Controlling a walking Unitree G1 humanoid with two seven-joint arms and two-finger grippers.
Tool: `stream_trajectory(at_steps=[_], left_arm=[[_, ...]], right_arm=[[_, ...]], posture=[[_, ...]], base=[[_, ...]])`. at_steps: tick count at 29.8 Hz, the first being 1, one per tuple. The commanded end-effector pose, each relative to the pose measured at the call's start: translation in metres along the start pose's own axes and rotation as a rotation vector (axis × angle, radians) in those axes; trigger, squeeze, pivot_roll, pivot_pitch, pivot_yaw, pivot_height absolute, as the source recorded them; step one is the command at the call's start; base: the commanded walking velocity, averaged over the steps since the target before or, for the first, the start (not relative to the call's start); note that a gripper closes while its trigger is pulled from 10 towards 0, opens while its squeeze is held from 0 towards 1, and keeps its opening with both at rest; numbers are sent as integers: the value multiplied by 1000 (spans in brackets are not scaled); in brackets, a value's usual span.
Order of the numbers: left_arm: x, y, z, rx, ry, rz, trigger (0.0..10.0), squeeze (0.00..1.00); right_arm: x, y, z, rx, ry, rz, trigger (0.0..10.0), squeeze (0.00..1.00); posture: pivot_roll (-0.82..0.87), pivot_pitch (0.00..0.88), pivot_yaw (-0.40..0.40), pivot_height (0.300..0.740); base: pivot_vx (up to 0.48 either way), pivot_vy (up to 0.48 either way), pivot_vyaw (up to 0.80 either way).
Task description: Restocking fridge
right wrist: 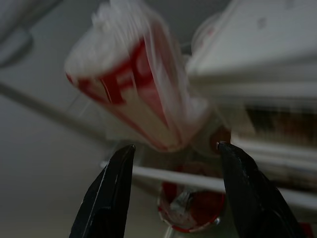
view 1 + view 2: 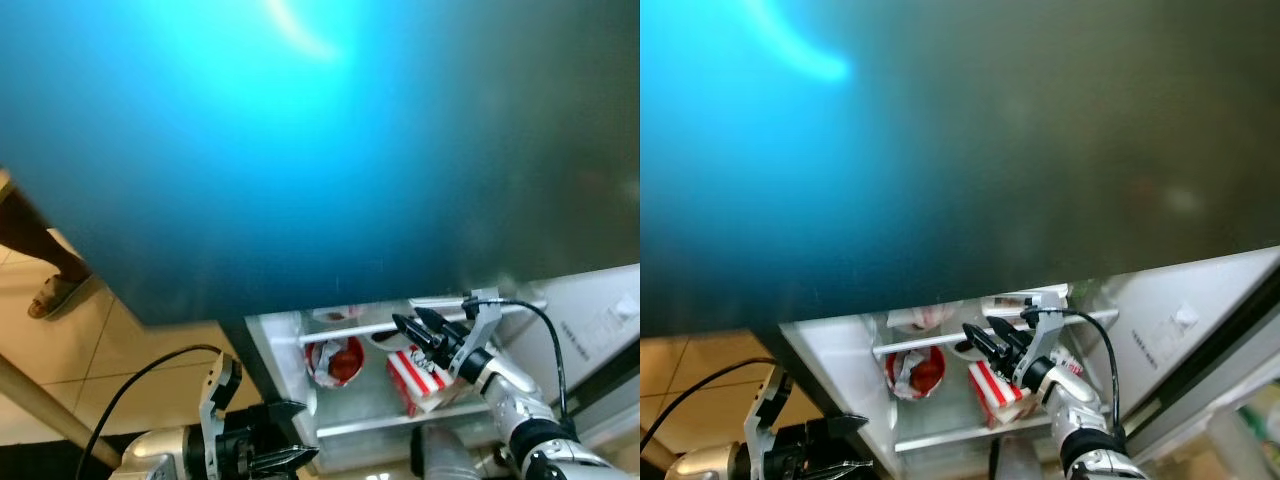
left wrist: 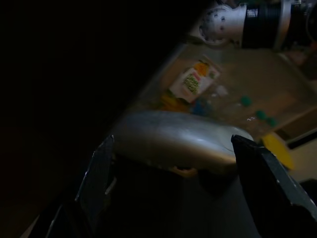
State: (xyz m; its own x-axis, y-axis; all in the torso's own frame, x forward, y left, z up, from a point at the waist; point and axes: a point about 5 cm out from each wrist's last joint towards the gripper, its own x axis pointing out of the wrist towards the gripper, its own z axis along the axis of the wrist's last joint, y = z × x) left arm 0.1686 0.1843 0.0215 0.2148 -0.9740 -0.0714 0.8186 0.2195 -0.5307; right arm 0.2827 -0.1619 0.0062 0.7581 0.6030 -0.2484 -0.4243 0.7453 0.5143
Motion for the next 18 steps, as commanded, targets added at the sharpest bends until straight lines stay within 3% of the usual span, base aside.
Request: stream_trajectory(at_steps=[1, 9, 18], left_arm=[[-7, 4, 21, 94, -2, 25, 10000, 0], [-6, 2, 18, 84, 12, 23, 10000, 0], [-12, 6, 17, 69, 8, 60, 10000, 0]], right_arm=[[-1, -1, -4, -6, 22, -17, 10000, 0], [-9, -5, -10, 36, 7, -20, 10000, 0], [-14, -7, -14, 51, 3, -24, 10000, 0]], posture=[[-22, 0, 37, 665], [-24, 0, 40, 665], [-24, 0, 41, 694]], base=[[0, 0, 0], [0, 0, 0], [0, 0, 0]])
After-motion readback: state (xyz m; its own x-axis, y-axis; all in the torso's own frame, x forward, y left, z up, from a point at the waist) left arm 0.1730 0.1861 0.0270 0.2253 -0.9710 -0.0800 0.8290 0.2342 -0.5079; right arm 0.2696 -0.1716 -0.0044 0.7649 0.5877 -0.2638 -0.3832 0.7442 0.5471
